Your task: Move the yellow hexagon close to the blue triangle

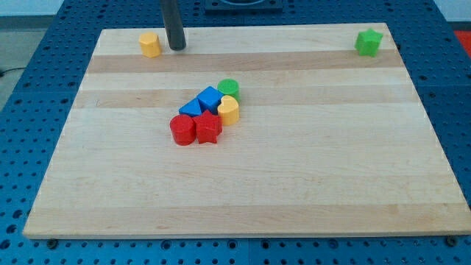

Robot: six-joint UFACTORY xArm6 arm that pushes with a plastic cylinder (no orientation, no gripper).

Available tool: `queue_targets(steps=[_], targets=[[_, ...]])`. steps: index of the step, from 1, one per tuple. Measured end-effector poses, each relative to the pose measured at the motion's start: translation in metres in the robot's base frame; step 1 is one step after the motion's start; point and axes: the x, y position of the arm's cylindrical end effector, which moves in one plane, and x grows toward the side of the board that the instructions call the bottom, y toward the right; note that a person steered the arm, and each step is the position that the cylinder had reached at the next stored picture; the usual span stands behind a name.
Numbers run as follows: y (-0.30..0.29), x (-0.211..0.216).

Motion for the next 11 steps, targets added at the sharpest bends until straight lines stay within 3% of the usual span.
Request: queue_targets(steps=[1, 2, 3, 4, 5, 6, 7, 8, 9, 11], targets=[[0.012, -0.011], [-0.002, -0.064], [-0.019, -0.07], [-0.039, -0.04], [-0.076, -0.04], [-0.088, -0.037], [-0.07, 0.005], [-0.07, 0.022], [-0.103, 0.027], [0.038, 0.061]])
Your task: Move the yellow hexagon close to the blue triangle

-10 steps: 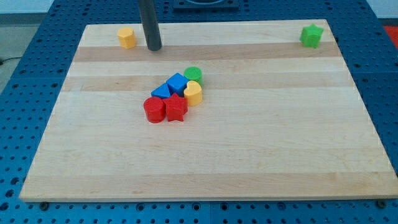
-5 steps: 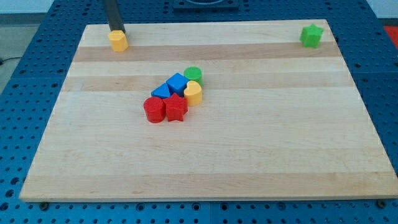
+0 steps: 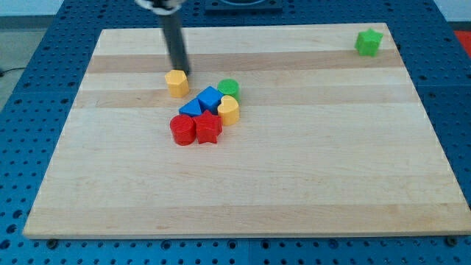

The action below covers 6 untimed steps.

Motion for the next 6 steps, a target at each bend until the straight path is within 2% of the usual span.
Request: queue_targets(steps=[1, 2, 3, 4, 6], targets=[[0.024, 0.013], [0.024, -0.046], [-0.017, -0.053], [-0.042, -0.02], [0.016, 0.04]])
